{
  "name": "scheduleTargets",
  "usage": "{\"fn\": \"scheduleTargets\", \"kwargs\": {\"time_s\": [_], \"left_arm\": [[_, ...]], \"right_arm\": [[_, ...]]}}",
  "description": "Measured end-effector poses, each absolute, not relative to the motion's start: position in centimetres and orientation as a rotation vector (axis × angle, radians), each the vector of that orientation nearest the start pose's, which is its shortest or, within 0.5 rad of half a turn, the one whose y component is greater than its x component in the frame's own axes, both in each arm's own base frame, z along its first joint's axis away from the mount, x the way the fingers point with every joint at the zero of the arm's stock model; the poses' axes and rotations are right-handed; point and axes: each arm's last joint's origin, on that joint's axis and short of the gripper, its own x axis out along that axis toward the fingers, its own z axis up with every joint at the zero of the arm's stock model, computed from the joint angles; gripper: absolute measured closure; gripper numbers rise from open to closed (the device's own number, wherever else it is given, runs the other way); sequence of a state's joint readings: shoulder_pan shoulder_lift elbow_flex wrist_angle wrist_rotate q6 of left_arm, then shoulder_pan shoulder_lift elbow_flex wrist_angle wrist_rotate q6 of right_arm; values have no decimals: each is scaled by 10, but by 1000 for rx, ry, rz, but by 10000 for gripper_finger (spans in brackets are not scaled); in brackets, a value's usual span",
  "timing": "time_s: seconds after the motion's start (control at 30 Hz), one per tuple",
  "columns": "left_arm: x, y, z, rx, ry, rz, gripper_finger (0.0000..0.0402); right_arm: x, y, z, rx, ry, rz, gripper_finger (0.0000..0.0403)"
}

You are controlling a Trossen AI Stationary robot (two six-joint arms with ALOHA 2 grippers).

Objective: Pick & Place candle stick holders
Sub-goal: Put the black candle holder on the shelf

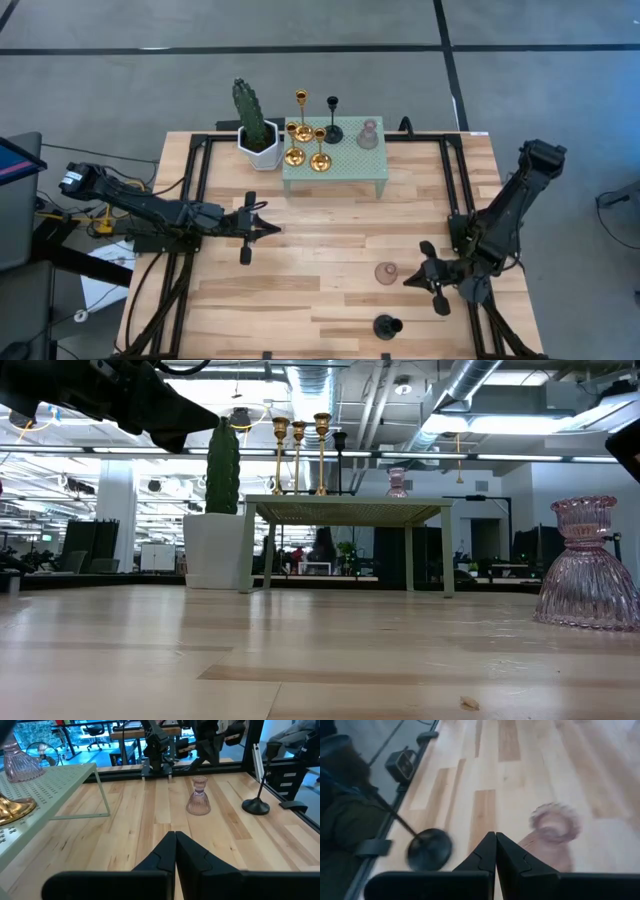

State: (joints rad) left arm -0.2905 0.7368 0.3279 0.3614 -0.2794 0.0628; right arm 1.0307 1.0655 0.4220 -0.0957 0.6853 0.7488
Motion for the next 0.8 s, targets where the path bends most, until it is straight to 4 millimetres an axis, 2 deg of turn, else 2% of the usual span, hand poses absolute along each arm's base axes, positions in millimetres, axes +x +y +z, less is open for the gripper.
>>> {"fn": "scheduleTargets", "kwargs": {"time_s": [0.17,0.27,0.6,0.8], "left_arm": [[164,-41,234,76,45,-13,394],[164,-41,234,75,44,-13,394],[164,-41,234,75,42,-13,394],[164,-41,234,75,42,-13,394]], "right_arm": [[119,164,173,284,676,185,403],[122,169,170,290,694,186,403],[136,194,166,426,643,311,403],[143,202,160,470,607,324,403]]}}
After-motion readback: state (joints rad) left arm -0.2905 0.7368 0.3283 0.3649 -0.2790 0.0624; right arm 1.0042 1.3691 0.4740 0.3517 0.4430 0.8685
